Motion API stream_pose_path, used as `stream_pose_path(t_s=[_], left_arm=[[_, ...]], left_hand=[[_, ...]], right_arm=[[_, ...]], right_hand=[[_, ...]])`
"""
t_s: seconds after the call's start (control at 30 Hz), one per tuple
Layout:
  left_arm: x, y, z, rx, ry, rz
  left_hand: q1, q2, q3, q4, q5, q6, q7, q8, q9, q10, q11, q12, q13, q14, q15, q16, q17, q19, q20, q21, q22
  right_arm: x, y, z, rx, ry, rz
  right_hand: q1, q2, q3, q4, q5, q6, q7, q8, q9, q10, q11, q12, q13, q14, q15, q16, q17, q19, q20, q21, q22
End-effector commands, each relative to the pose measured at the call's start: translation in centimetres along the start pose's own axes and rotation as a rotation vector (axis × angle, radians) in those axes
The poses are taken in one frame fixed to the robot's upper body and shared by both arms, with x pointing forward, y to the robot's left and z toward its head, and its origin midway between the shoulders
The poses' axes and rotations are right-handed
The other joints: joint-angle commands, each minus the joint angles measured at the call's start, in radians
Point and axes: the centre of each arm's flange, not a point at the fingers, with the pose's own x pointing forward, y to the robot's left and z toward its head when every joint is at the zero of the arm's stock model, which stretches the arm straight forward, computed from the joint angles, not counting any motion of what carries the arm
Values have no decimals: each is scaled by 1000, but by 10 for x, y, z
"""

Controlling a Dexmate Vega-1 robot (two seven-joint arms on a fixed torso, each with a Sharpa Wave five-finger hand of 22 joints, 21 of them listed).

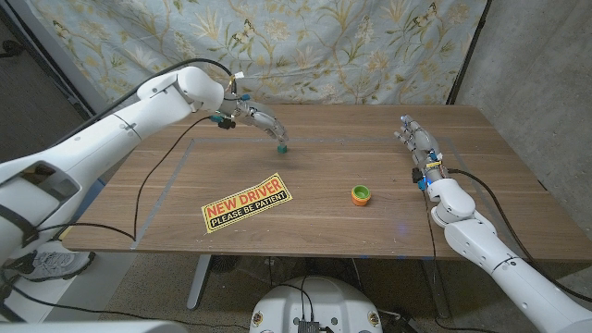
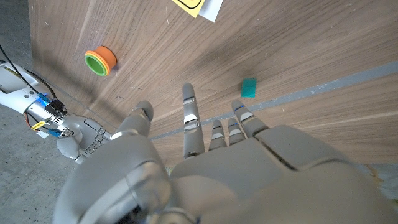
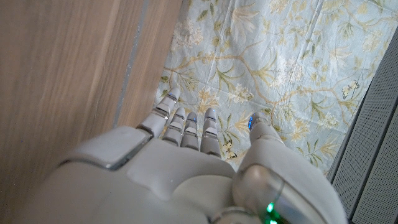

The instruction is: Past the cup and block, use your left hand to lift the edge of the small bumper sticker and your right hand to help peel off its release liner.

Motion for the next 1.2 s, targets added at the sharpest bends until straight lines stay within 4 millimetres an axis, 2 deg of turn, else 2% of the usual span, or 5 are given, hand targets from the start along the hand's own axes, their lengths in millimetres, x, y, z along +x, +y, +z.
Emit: stream_pose_path(t_s=[0.03,0.43,1.2], left_arm=[[13,9,8,45,22,-104],[34,0,6,103,55,-208],[59,-16,11,148,62,-250]], left_hand=[[-5,1,-4,1,8,7,-6,-4,3,-6,8,-3,-1,-7,5,0,3,-10,2,-3,2],[-5,7,-4,1,10,0,-6,-12,2,-8,7,-2,-1,-10,5,1,3,-11,-2,-3,2],[1,17,-3,-1,15,0,-8,-20,1,-2,3,1,-1,2,-2,7,2,-1,-5,2,3]], right_arm=[[-3,-3,1,-3,-4,-21],[-7,-1,-2,5,-3,-45],[-13,-6,-9,17,2,-66]], right_hand=[[10,-1,4,-6,4,0,-5,-2,5,-6,1,0,5,-1,8,4,3,2,3,3,4],[11,-1,4,-8,5,0,-7,-2,5,-7,2,1,5,-2,9,5,3,3,5,3,4],[12,-1,6,-12,5,0,-10,-2,5,-11,2,3,5,-2,10,6,3,3,8,3,4]])
